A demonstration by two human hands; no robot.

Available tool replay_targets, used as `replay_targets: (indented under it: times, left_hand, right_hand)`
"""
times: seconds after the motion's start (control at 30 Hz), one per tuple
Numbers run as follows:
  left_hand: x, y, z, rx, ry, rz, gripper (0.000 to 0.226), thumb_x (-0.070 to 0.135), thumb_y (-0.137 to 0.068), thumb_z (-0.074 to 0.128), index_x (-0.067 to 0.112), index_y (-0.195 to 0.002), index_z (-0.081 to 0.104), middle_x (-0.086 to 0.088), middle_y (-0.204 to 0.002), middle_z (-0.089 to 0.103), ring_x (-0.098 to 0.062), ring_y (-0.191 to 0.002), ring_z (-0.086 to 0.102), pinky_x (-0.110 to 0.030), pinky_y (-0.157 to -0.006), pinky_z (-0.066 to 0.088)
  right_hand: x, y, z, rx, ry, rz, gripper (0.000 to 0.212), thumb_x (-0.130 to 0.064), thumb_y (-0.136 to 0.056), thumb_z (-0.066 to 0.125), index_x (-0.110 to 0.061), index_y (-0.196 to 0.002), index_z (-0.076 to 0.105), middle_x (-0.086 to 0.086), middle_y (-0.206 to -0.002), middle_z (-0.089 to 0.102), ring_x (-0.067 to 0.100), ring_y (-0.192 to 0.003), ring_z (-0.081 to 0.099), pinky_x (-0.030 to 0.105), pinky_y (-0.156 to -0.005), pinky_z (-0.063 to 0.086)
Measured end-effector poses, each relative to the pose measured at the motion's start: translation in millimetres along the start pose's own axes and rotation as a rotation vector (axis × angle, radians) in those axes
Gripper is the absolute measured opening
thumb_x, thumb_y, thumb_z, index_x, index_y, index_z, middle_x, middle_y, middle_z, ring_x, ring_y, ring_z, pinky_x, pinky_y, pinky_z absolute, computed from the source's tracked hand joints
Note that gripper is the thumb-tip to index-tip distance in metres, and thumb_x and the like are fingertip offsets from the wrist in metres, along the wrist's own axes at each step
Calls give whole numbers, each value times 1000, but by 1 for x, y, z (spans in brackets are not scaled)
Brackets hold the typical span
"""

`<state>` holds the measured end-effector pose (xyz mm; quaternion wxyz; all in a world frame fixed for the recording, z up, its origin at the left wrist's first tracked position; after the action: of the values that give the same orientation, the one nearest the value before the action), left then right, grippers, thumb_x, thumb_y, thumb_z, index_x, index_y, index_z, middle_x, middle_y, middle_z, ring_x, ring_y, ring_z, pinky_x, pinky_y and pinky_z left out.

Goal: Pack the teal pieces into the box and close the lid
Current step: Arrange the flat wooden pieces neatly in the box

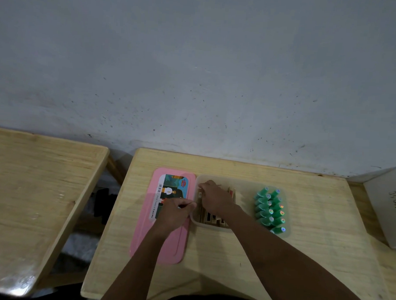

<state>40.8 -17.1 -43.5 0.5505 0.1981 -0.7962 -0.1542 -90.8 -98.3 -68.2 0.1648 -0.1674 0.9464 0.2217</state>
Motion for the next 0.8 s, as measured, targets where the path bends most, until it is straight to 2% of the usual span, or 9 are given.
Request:
replay_targets:
  times: [0.13,0.27,0.4,0.5,0.57,0.63,0.7,0.8]
  left_hand:
    - [-1,0,0,-4,-6,0,22,22,-89,60,14,-108,67,-2,-97,67,-21,-93,65,-38,-85,56]
    - [-1,0,0,6,3,11,22,22,-89,61,13,-107,68,-2,-93,68,-20,-89,65,-35,-81,56]
    - [-1,0,0,20,13,16,22,24,-89,62,12,-107,69,-3,-94,69,-18,-88,64,-34,-79,55]
    - [-1,0,1,17,7,11,24,24,-89,62,13,-108,68,-2,-96,67,-19,-91,63,-36,-83,55]
    - [-1,-1,1,18,3,7,24,24,-89,62,13,-109,68,-2,-97,66,-19,-93,63,-37,-84,55]
    - [-2,-2,1,25,1,5,25,25,-89,62,13,-109,68,-2,-97,67,-19,-92,63,-37,-84,55]
    - [-3,-2,1,27,0,3,25,26,-88,62,13,-109,68,-3,-97,67,-19,-91,63,-37,-83,55]
    - [-3,-2,1,22,2,0,24,26,-88,62,13,-108,68,-1,-94,67,-16,-87,61,-35,-82,54]
  right_hand:
    - [1,-3,0,-32,79,-29,36,-24,-98,43,-14,-133,49,6,-134,40,21,-95,58,35,-77,54]
    - [3,-4,-2,-2,5,-19,30,-29,-99,42,-11,-120,55,6,-126,43,20,-90,58,37,-78,54]
    - [6,-1,-5,83,-185,62,29,-32,-94,54,-14,-116,58,4,-119,51,20,-100,56,34,-85,50]
    - [11,1,-7,174,-385,159,16,-24,-92,60,-13,-103,64,2,-106,62,14,-92,57,25,-73,48]
    - [16,1,-7,176,-537,208,12,-18,-90,62,-12,-100,65,3,-101,65,16,-92,62,33,-76,56]
    - [19,2,-7,162,-701,252,18,-10,-88,64,-7,-106,65,7,-105,65,20,-95,64,38,-79,59]
    - [17,4,-7,166,-840,306,25,-7,-87,66,-4,-112,63,8,-104,65,19,-95,63,31,-72,59]
    - [12,1,-4,213,-820,299,26,-12,-87,69,-7,-112,66,4,-102,68,15,-97,62,24,-80,52]
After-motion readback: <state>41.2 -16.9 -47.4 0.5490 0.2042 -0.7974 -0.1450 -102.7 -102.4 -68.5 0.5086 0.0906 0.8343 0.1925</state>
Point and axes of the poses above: each hand's wrist, its own y-axis away from the middle knuckle, its own z-axis out of the palm, x = y × z, the point moved 1 cm from there along -y, towards the middle knuckle
